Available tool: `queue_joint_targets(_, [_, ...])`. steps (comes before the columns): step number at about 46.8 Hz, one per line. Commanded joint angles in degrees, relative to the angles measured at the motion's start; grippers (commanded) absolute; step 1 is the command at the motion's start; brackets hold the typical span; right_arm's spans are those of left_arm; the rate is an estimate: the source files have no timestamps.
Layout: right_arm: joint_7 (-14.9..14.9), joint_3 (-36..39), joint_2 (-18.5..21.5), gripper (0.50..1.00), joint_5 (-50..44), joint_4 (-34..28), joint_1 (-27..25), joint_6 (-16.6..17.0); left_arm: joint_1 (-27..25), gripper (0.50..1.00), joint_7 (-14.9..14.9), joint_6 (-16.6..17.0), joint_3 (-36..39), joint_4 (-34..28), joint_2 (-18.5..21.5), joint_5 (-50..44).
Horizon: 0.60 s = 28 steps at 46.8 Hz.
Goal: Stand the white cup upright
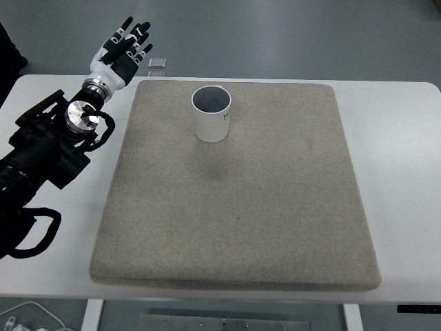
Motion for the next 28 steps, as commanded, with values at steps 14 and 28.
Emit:
queue_joint_targets(14, [0.0,0.2,0.0,0.93,0.3,-0.1,0.2,0.0,0.7,0.994,-1.1,-0.2,0.1,0.1,-2.7,-0.2])
queue_joint_targets(28, [0.0,0.2,0.0,0.93,0.3,-0.1,0.3,0.0,0.8,0.994,-1.3,-0.2,0.0,0.1,-3.1,-0.3])
